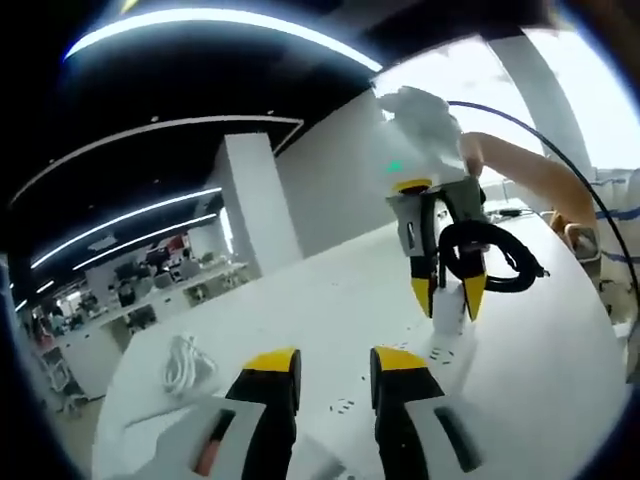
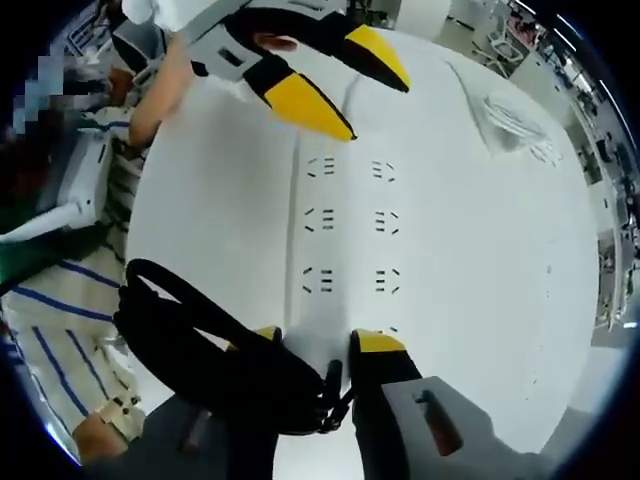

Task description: Straighten the power strip on the desk, plug the charger into it

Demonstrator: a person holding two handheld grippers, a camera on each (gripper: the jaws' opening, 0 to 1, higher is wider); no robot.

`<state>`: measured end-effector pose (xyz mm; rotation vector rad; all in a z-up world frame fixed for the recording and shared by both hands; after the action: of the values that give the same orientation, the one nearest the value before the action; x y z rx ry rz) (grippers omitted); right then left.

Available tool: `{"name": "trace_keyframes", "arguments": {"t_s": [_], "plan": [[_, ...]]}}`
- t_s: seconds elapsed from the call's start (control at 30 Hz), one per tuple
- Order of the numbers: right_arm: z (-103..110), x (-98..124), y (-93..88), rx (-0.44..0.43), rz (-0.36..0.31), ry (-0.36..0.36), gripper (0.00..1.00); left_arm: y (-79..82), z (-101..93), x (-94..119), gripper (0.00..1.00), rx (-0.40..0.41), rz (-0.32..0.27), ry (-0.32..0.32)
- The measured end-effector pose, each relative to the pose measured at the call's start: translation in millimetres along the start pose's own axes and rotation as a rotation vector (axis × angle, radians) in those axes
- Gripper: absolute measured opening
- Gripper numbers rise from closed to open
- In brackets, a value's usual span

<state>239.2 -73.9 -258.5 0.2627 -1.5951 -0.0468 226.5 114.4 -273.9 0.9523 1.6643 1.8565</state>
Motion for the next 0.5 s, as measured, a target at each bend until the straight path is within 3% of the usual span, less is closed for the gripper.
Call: {"name": "trace_keyframes", "arguments": {"t_s": [0.1, 0.33, 0.5], "plan": [[-0.7, -0.4, 0.0, -0.003, -0.014, 0.005, 0.24, -0.2, 2.1, 0.1, 0.27, -0.005, 0.004, 0.012], [-0.9, -2.3, 5.8, 0.002, 0.041, 0.013, 0.24, -3.6, 3.2, -1.3, 0.27, 0.006, 0.02, 0.016], [0.8, -1.0, 1.7, 0.01, -0.005, 0.007, 0.24, -7.4, 1.5, -4.0, 0.27, -0.018, 0.045, 0.02]]}}
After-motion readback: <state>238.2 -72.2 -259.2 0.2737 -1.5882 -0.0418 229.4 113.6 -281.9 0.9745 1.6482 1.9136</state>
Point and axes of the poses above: the point that each gripper's makers call its tool centre point, and the gripper's own axes: x roughly backward along the fingers, z roughly to its left, y roughly out of its top, the point moved 8 cm from there along x, roughly backward along the fingers, and after that the axes turned 11 degrees about x, right-handed, at the moved point
